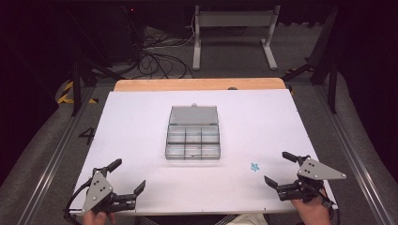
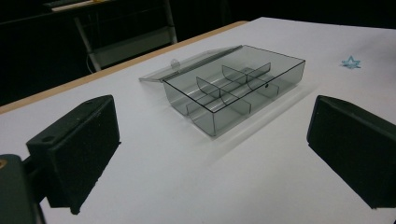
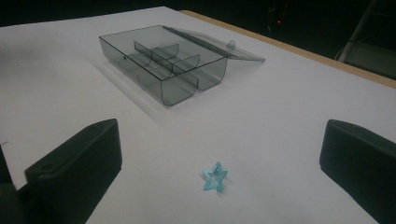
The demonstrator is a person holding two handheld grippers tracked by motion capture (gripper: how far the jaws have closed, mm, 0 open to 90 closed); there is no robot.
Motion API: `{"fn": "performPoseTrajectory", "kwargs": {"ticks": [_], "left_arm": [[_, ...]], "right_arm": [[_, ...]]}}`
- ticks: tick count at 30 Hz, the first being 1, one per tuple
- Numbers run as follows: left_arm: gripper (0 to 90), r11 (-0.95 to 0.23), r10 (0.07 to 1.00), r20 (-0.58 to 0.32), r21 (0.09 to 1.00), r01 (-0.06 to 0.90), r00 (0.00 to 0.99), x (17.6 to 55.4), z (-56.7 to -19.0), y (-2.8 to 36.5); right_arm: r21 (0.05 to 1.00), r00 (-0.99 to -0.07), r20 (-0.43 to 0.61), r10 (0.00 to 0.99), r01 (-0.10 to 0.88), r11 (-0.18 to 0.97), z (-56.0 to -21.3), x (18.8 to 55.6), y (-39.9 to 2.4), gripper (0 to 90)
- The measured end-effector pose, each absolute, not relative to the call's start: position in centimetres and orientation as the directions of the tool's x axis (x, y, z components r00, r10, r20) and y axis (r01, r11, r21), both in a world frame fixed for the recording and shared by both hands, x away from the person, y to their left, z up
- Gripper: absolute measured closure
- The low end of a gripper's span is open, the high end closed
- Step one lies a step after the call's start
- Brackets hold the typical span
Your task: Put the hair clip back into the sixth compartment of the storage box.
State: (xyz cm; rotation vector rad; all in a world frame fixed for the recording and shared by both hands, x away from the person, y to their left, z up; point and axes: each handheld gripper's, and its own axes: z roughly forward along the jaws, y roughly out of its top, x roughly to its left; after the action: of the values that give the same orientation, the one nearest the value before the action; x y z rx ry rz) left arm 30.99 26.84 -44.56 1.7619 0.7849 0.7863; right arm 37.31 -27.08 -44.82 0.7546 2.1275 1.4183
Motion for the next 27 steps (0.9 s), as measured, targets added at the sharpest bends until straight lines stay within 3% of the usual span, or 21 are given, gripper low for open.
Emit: {"fn": "performPoseTrajectory", "kwargs": {"ticks": [27], "left_arm": [[3.0, -0.282, 0.804, 0.144, 0.946, 0.157, 0.577, 31.0, -44.6, 26.7]], "right_arm": [[0.901, -0.737, -0.071, 0.672, 0.242, 0.361, -42.5, 40.3, -26.1, 0.1]]}}
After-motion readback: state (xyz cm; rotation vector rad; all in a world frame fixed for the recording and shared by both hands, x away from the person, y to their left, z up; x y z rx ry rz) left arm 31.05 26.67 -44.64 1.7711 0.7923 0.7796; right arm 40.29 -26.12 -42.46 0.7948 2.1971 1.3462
